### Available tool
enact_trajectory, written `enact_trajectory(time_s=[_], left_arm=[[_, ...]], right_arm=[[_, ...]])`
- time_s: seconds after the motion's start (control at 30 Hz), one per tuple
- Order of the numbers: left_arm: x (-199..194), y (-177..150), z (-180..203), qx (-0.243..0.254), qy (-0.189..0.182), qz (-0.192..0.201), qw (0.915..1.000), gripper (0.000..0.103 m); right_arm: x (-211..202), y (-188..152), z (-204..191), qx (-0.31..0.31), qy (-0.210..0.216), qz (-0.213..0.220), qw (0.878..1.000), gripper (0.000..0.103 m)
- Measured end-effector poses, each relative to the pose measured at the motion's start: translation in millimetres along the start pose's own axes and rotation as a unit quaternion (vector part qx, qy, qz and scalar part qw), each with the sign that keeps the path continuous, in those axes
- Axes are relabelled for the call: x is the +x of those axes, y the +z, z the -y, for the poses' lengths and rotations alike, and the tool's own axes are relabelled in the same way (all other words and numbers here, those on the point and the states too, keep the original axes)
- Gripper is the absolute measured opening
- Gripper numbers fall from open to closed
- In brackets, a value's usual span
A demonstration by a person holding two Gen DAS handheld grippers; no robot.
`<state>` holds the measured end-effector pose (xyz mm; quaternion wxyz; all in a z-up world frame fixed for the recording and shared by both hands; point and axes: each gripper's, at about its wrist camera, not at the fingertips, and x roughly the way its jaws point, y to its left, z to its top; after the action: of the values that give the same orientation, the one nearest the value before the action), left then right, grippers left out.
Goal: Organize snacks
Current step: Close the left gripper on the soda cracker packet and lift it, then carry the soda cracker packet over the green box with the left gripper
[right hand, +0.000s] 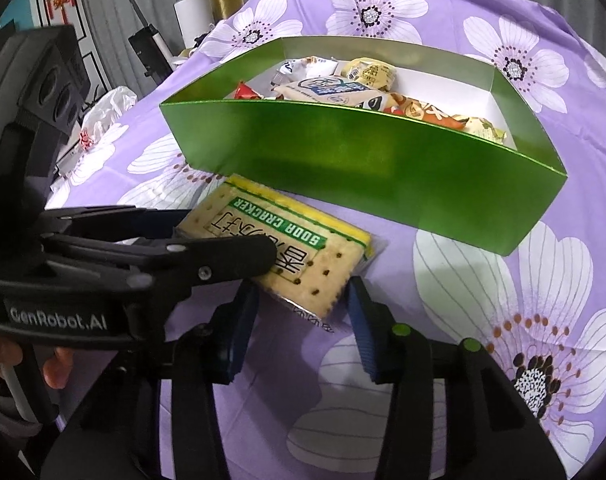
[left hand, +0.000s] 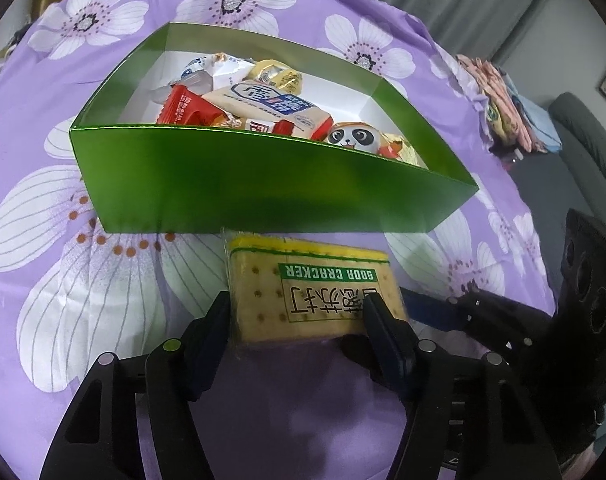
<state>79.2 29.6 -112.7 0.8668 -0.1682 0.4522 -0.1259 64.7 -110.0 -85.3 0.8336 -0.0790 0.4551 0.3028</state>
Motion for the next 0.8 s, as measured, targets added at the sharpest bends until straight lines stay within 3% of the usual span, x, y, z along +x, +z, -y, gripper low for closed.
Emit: enact_trajectory(time_s=[0.5,0.8], left_arm=[[-12,-5,15,0.021,0.012,0.013,0.9996,0.066],[-32,-7,37,0.045,0.009,0.036,0.9983,0.066]], right_arm=[[-13,-5,-3,0.005,0.004,0.021,1.0,0.045],[-44,-11,-6,0.005,-0.006,0.051,0.999,0.045]])
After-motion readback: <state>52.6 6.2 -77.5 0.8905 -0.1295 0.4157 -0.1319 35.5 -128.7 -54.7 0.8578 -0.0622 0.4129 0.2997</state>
